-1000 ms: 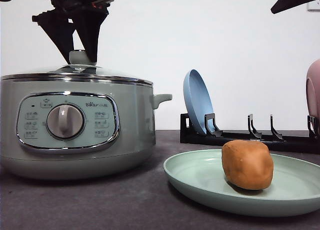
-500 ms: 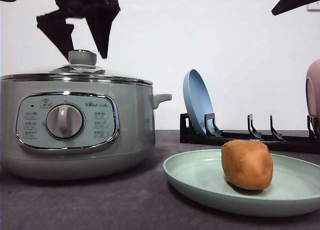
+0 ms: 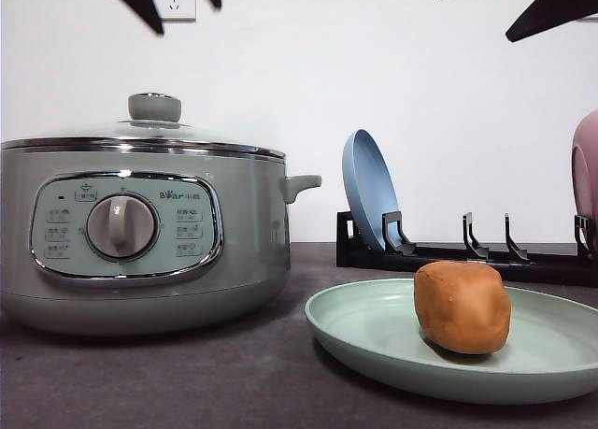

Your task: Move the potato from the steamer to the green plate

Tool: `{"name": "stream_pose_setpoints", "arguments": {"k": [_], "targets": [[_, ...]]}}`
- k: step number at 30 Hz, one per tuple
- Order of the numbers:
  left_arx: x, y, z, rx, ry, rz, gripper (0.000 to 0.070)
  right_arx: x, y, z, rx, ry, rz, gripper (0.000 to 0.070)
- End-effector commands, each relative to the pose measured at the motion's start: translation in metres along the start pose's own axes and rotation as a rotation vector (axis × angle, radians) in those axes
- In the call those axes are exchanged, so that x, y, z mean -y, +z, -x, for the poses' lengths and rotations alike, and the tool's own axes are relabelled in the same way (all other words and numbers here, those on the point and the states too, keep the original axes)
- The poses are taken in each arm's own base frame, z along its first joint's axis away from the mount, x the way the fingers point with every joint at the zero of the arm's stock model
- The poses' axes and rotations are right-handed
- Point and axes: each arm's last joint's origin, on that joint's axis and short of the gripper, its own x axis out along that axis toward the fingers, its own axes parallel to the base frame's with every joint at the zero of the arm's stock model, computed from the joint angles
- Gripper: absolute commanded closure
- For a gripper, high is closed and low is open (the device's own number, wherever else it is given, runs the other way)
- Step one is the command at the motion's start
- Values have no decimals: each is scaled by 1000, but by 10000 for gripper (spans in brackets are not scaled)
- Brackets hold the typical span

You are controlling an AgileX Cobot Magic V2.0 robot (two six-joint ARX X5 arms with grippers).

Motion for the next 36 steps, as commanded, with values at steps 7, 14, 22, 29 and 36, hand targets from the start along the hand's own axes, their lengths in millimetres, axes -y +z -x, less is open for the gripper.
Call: {"name": "stream_pose_setpoints", "arguments": {"k": [7,14,22,29,36], "targets": [[23,-20,59,115,-40,-30,181,-2,-4,2,-73,54,-5,128],[41,-34,86,174,-175,-84,185,-4,-12,3,-166,137,-30,129],[52,-36,89,173,-240,-122,194,-5,-16,4,-210,182,-45,130],[55,-37,89,172,-245,-129,688,-5,-16,4,-214,181,-44,682],[55,-37,89,172,-245,-129,696,-5,-16,4,-209,182,-37,700]]}}
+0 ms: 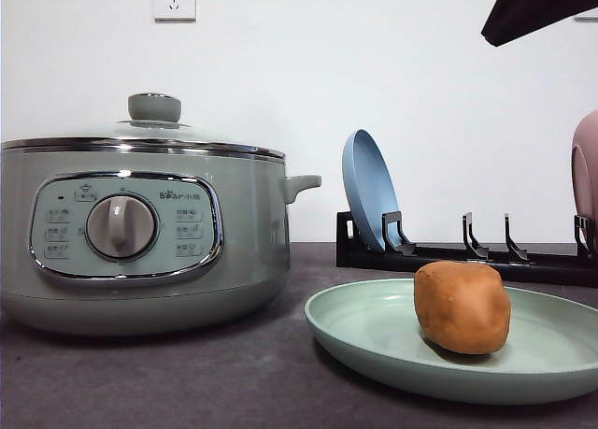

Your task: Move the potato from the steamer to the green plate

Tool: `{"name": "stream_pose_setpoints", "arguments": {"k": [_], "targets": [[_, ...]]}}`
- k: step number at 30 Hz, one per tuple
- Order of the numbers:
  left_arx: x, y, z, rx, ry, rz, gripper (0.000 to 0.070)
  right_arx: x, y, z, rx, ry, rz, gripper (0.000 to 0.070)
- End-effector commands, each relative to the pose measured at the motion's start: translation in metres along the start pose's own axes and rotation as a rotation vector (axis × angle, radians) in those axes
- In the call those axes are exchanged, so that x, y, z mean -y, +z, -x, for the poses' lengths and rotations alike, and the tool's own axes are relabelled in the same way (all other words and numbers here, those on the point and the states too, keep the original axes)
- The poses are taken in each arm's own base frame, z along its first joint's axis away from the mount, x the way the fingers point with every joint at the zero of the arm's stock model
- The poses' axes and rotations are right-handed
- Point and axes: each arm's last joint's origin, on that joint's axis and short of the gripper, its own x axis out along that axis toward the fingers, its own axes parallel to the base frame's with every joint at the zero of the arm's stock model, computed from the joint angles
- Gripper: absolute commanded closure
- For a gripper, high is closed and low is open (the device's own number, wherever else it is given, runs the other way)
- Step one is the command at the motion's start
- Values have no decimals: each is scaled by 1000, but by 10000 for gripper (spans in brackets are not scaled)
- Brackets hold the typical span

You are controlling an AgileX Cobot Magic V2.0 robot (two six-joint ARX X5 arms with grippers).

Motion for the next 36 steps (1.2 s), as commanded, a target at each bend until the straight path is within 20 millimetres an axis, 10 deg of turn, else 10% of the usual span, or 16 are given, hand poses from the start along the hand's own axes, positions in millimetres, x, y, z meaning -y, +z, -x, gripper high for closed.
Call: {"name": "stream_pose_setpoints", "arguments": {"k": [1,21,29,36], "targets": [[3,0,2,-20,-8,1,696,-2,4,2,16,7,17,700],[1,-1,5,-9,11,-49,697,-2,4,2,16,7,17,700],[-7,-3,79,393,164,-118,697,-2,4,2,16,7,17,700],[-13,-49,137,662,449,-112,697,-2,4,2,16,7,17,700]]}}
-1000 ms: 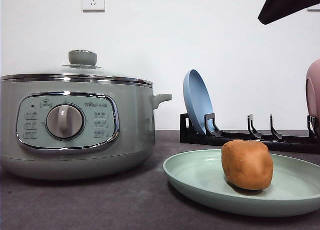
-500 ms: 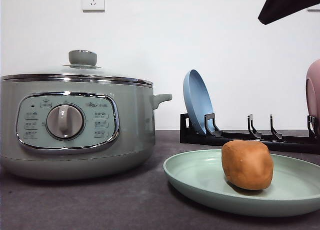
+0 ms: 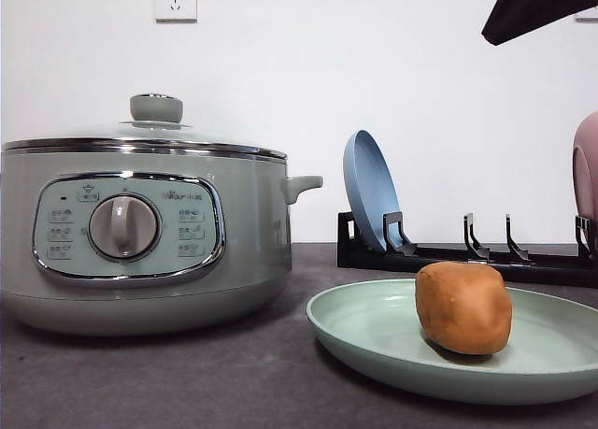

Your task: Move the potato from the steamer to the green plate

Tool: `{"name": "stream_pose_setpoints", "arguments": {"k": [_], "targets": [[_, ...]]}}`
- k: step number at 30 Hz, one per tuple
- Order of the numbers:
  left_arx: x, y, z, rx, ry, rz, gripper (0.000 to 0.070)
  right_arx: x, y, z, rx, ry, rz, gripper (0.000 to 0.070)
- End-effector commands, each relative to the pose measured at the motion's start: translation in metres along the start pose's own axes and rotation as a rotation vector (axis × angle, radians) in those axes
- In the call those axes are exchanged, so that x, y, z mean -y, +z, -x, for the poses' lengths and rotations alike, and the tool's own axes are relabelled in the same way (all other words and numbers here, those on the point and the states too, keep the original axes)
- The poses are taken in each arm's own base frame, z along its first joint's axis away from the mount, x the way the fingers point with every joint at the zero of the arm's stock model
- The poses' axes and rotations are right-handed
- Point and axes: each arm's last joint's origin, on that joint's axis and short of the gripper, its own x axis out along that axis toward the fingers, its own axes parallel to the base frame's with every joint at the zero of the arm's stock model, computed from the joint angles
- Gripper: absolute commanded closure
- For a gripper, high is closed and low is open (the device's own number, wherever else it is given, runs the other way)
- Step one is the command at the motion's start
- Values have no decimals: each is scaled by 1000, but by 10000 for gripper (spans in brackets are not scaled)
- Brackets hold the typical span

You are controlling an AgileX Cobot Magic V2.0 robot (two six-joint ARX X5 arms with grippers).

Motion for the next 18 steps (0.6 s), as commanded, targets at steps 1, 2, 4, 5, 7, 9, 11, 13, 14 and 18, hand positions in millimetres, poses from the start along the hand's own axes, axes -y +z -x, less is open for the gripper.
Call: {"name": "stream_pose_setpoints", "arguments": {"k": [1,2,4,5,7,9,11,13,14,18], "targets": [[-6,-9,3,16,83,-33,697,-2,4,2,15,7,17,700],[-8,-17,9,29,150,-44,697,-2,4,2,16,7,17,700],[-11,-33,18,51,275,-59,697,-2,4,2,15,7,17,700],[-12,-43,22,60,335,-63,697,-2,4,2,15,7,17,700],[-13,-62,28,81,433,-64,697,-2,4,2,15,7,17,700],[-12,-82,32,103,499,-67,697,-2,4,2,16,7,17,700],[-12,-103,33,122,535,-70,697,-2,4,2,15,7,17,700],[-11,-126,32,135,554,-73,697,-2,4,2,15,7,17,700],[-11,-138,32,138,560,-73,697,-2,4,2,16,7,17,700],[-9,-186,27,121,572,-67,697,-2,4,2,15,7,17,700]]}}
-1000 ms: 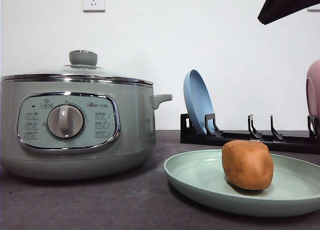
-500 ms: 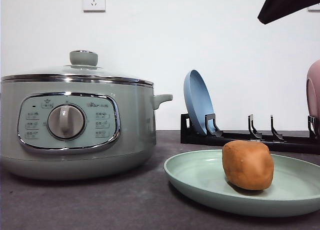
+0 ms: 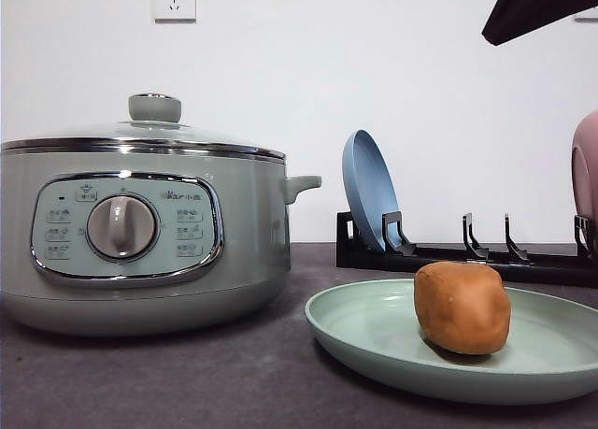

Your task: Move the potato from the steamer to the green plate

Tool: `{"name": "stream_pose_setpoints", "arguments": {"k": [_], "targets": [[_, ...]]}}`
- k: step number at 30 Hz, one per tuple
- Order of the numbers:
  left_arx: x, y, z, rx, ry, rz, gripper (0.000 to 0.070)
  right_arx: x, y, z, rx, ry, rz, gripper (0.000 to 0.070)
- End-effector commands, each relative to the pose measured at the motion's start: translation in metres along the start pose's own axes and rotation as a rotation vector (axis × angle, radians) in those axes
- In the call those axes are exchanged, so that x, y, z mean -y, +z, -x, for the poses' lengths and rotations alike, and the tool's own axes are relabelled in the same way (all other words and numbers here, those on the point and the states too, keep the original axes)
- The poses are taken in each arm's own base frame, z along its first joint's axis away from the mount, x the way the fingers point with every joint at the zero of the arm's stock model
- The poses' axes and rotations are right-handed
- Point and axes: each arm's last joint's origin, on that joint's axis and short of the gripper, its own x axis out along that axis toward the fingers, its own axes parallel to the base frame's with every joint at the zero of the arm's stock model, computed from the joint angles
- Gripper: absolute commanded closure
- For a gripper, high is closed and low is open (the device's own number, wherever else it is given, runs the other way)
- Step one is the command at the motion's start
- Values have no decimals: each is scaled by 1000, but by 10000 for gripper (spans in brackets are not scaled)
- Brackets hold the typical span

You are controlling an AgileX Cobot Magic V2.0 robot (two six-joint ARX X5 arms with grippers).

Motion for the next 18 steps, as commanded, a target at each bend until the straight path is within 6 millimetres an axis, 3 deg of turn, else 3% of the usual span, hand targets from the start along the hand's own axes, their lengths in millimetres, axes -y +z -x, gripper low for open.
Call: {"name": "stream_pose_setpoints", "arguments": {"k": [1,8,18], "targets": [[2,-21,-2,-32,4,-9,697,-2,4,2,15,7,17,700],[9,-88,6,-96,35,9,697,-2,4,2,15,7,17,700],[19,-159,11,-178,28,42,697,-2,4,2,15,7,17,700]]}}
